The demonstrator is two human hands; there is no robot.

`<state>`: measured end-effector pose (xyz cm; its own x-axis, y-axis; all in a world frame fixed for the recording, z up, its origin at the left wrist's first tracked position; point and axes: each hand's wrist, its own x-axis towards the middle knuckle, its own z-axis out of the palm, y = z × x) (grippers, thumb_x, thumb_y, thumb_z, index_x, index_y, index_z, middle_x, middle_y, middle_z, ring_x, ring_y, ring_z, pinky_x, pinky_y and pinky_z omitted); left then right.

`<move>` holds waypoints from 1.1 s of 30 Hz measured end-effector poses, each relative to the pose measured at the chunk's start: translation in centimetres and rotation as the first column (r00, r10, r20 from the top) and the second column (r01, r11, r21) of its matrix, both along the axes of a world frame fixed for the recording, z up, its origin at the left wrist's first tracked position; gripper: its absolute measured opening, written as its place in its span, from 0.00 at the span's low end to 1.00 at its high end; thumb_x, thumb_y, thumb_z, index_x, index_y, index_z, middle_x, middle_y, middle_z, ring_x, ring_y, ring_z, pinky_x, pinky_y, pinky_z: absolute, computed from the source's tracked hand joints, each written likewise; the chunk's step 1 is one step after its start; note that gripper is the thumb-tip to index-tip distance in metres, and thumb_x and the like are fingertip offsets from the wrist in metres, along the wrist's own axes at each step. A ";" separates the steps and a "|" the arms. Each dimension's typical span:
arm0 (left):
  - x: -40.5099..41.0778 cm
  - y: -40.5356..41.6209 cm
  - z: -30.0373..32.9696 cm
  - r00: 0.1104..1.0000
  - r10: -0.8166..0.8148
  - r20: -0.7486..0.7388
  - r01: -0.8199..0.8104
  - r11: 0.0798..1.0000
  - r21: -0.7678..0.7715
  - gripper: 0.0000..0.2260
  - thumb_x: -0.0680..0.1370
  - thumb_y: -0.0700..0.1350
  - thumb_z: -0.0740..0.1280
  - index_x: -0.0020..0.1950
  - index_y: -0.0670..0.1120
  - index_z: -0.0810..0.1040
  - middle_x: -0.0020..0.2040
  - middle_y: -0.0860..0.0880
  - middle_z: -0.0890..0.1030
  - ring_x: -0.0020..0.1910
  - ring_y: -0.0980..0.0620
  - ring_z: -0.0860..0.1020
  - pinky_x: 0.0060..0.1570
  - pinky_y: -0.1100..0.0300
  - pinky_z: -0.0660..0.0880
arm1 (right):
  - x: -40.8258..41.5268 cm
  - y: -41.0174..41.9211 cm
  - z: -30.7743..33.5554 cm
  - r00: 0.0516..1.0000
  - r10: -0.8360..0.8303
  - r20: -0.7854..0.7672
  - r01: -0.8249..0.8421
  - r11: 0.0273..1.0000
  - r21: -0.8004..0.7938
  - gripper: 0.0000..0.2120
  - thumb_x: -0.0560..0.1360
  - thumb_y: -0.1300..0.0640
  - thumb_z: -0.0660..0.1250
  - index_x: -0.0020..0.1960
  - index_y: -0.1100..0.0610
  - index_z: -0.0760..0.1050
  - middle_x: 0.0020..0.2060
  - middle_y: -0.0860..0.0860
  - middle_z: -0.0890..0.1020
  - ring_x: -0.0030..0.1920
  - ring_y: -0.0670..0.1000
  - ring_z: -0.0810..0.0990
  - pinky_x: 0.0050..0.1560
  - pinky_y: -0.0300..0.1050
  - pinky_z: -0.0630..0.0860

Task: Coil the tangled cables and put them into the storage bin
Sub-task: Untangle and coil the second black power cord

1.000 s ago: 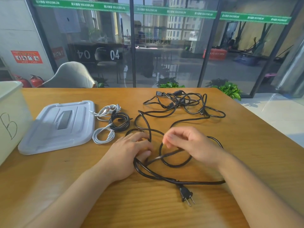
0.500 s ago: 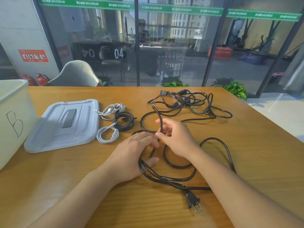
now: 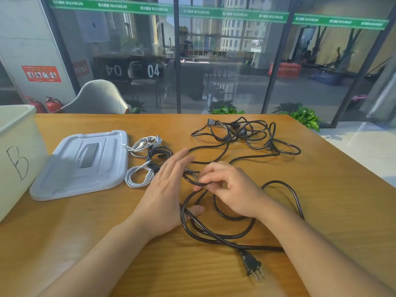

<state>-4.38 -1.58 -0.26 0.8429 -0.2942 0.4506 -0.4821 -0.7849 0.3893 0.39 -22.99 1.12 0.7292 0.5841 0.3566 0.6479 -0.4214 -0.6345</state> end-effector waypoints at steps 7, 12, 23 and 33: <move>-0.2 0.0 0.5 0.996 -0.023 -0.088 0.022 1.000 -0.018 0.20 0.70 0.60 0.79 0.53 0.53 0.75 0.52 0.62 0.74 0.56 0.60 0.72 0.56 0.63 0.71 | 1.9 -1.7 0.3 0.969 -0.231 -0.094 0.244 0.953 0.180 0.22 0.82 0.67 0.59 0.63 0.45 0.83 0.63 0.37 0.80 0.66 0.40 0.76 0.68 0.42 0.72; -0.3 0.0 0.4 0.990 -0.027 -0.137 0.021 0.999 -0.044 0.19 0.70 0.61 0.79 0.49 0.53 0.76 0.47 0.59 0.74 0.48 0.61 0.73 0.47 0.67 0.73 | 3.2 -1.8 -1.0 0.952 -0.304 -0.046 0.272 0.904 -0.330 0.27 0.87 0.62 0.52 0.80 0.39 0.64 0.80 0.38 0.64 0.80 0.45 0.57 0.81 0.47 0.54; -0.6 0.1 0.3 0.978 0.065 -0.199 -0.074 0.997 -0.038 0.27 0.71 0.64 0.77 0.64 0.64 0.68 0.45 0.57 0.76 0.44 0.57 0.80 0.50 0.53 0.82 | 2.7 -1.5 -0.9 0.904 -0.340 0.259 0.414 0.848 -0.331 0.13 0.86 0.53 0.58 0.57 0.43 0.81 0.54 0.40 0.75 0.59 0.47 0.68 0.64 0.49 0.68; -0.5 0.7 0.1 0.985 0.096 -0.141 -0.108 0.991 -0.077 0.36 0.70 0.62 0.79 0.72 0.64 0.65 0.36 0.56 0.75 0.40 0.59 0.76 0.42 0.61 0.76 | 1.4 -2.8 0.2 0.959 -0.225 0.174 0.262 0.935 -0.238 0.05 0.83 0.47 0.65 0.51 0.39 0.78 0.46 0.37 0.79 0.55 0.38 0.71 0.56 0.42 0.69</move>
<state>-4.92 -0.83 -0.21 0.9217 -0.1691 0.3491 -0.3389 -0.7888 0.5128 1.82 -25.76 1.34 0.8132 0.4800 0.3290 0.5801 -0.7134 -0.3931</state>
